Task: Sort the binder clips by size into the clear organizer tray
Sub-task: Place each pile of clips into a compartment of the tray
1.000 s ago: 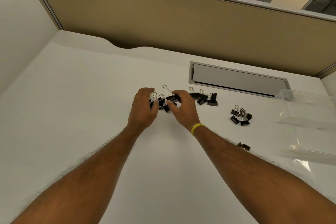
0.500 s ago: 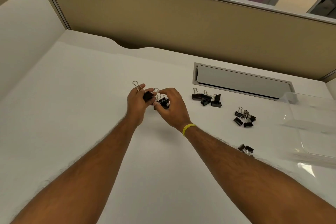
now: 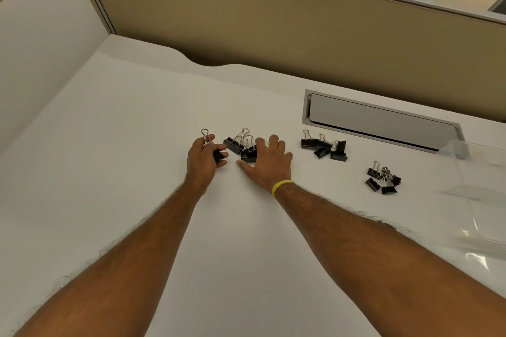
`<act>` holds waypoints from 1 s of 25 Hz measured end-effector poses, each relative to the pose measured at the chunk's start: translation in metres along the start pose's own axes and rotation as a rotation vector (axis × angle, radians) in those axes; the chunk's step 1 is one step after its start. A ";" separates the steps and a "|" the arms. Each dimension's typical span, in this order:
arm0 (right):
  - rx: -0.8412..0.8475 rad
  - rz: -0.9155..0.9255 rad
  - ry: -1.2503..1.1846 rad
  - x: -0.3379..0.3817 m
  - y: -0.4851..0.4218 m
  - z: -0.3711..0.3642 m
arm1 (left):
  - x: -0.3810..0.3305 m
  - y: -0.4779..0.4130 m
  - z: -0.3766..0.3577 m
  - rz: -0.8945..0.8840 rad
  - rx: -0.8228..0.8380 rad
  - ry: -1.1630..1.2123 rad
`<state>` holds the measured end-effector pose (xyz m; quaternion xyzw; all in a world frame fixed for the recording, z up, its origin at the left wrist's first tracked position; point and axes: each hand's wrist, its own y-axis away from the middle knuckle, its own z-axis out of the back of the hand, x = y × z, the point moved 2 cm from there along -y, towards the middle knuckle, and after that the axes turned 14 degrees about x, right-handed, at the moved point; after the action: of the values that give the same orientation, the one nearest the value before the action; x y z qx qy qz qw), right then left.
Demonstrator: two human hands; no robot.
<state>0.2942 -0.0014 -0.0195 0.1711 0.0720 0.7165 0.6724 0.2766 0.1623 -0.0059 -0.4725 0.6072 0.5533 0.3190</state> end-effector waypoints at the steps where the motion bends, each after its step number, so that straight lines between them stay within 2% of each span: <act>1: -0.032 0.010 -0.008 -0.001 0.000 -0.002 | 0.002 0.000 0.001 -0.001 -0.005 -0.007; 10: -0.076 0.143 -0.143 -0.014 0.001 -0.002 | 0.011 0.001 -0.004 0.019 -0.005 -0.009; 14: -0.110 0.147 -0.202 -0.020 0.004 -0.003 | 0.013 0.003 -0.008 0.036 0.000 -0.012; 20: -0.388 0.252 -0.270 -0.002 0.020 0.015 | 0.006 0.014 -0.026 0.006 0.052 -0.013; 22: -0.404 0.339 -0.278 0.012 0.028 0.020 | 0.000 0.019 -0.036 0.025 0.120 0.069; 25: -0.328 0.437 -0.256 0.022 0.033 0.022 | -0.004 0.022 -0.043 0.115 0.189 0.274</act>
<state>0.2699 0.0151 0.0150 0.1606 -0.1683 0.8189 0.5246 0.2637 0.1202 0.0135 -0.4760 0.7202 0.4416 0.2442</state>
